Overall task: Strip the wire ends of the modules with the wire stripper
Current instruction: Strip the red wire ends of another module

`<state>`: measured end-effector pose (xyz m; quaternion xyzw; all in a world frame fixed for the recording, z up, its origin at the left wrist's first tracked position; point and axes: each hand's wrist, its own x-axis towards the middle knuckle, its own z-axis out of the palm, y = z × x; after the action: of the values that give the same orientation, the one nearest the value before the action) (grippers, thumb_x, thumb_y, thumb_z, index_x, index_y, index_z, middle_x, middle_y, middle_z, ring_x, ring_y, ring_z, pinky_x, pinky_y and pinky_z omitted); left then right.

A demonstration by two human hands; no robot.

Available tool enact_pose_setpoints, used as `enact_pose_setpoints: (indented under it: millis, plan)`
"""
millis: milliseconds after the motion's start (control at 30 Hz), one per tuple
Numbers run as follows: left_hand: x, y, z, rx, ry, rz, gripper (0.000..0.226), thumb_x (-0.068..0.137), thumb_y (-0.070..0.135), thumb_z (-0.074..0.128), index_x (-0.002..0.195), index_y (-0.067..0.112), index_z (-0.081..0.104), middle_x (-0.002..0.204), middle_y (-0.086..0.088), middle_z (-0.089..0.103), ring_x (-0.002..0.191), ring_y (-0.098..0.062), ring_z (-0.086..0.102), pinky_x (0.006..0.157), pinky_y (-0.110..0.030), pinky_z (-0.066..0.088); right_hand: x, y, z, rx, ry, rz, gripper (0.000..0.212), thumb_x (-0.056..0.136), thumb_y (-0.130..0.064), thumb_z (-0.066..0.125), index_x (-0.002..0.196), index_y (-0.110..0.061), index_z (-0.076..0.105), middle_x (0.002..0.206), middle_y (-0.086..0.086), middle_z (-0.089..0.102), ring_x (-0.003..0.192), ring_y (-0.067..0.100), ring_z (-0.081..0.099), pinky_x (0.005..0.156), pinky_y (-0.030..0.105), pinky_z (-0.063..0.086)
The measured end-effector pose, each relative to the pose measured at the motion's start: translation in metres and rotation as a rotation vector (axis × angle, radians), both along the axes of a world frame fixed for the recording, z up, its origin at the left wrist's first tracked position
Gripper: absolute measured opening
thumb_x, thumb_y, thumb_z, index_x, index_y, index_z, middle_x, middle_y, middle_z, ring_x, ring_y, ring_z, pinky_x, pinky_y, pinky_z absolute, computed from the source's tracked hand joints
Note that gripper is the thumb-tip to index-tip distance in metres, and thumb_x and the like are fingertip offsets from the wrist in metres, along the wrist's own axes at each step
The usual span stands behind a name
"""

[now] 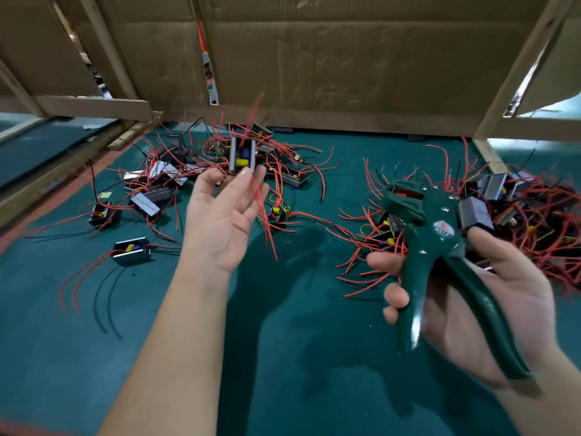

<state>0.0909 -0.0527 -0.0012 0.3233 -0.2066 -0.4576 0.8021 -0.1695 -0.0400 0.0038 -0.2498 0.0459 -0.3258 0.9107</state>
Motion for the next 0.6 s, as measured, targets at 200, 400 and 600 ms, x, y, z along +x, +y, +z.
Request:
enact_pose_setpoints:
  millis: [200, 400, 600]
  plan:
    - [-0.013, 0.003, 0.006, -0.012, 0.195, -0.273, 0.018, 0.084, -0.005, 0.046, 0.094, 0.003, 0.058, 0.085, -0.011, 0.073, 0.08, -0.016, 0.073, 0.066, -0.022, 0.058, 0.017, 0.01, -0.005, -0.119, 0.212, 0.017, 0.045, 0.064, -0.031, 0.079, 0.091, 0.004, 0.07, 0.107, 0.033, 0.063, 0.074, 0.041, 0.063, 0.072, 0.054, 0.053]
    - [-0.031, 0.0, 0.0, 0.19, 0.208, -0.513, 0.016, 0.092, 0.002, 0.041, 0.089, 0.005, 0.057, 0.088, -0.021, 0.071, 0.085, -0.026, 0.072, 0.067, -0.029, 0.06, 0.029, 0.01, -0.013, 0.002, 0.248, 0.047, 0.055, 0.053, -0.021, 0.086, 0.095, 0.006, 0.062, 0.107, 0.034, 0.062, 0.071, 0.042, 0.063, 0.067, 0.053, 0.054]
    - [-0.026, -0.004, -0.006, 0.259, 0.119, -0.498, 0.024, 0.095, 0.011, 0.037, 0.078, 0.018, 0.052, 0.075, -0.002, 0.062, 0.117, -0.03, 0.055, 0.095, -0.051, 0.046, 0.035, 0.001, -0.021, 0.041, 0.331, -0.033, 0.06, 0.048, -0.019, 0.087, 0.097, 0.005, 0.062, 0.108, 0.029, 0.064, 0.07, 0.04, 0.064, 0.068, 0.051, 0.055]
